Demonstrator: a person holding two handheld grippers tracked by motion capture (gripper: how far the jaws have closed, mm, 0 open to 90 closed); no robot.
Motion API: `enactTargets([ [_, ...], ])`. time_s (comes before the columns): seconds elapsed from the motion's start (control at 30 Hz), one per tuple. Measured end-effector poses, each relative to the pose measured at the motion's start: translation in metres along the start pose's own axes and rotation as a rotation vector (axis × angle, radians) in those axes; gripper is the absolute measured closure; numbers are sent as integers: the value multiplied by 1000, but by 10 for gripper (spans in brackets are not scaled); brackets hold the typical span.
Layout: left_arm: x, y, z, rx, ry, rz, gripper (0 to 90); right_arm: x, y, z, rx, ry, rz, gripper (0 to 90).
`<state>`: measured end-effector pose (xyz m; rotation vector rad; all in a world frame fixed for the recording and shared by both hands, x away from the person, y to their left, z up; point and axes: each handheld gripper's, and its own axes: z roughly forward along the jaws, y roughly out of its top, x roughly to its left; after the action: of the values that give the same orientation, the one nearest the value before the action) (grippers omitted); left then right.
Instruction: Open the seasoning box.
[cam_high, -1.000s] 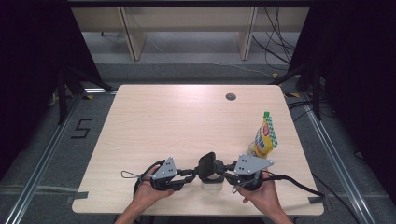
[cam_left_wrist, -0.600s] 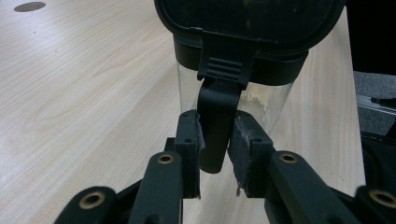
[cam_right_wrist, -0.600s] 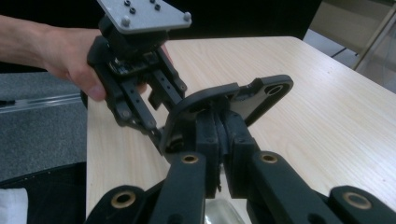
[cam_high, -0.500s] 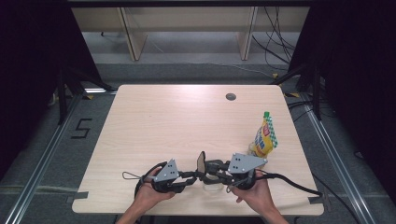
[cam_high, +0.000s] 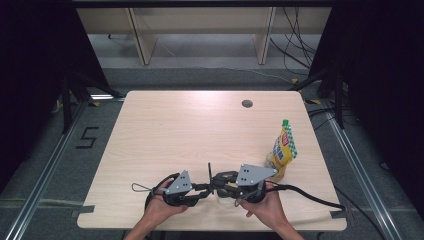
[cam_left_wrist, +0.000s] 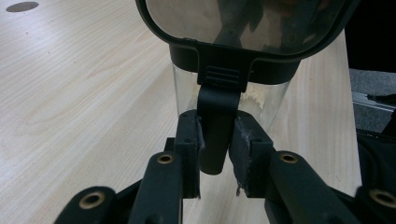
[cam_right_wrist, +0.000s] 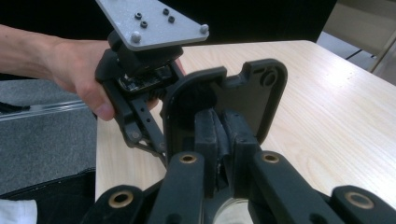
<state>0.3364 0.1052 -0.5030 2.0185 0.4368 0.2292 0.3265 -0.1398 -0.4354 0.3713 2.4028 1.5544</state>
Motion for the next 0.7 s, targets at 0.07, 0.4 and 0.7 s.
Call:
enactTargets([
  [0.07,0,0,0,2,4,-1,727,0,0,2,-3,1,-5,855],
  [0.4,0,-1,-1,17,-9,4,674,0,-3,-3,33,-24,-27,797],
  [0.7,-3,-3,-9,61,28,-29,464,-12,-13,-35,7,-103,17,742],
])
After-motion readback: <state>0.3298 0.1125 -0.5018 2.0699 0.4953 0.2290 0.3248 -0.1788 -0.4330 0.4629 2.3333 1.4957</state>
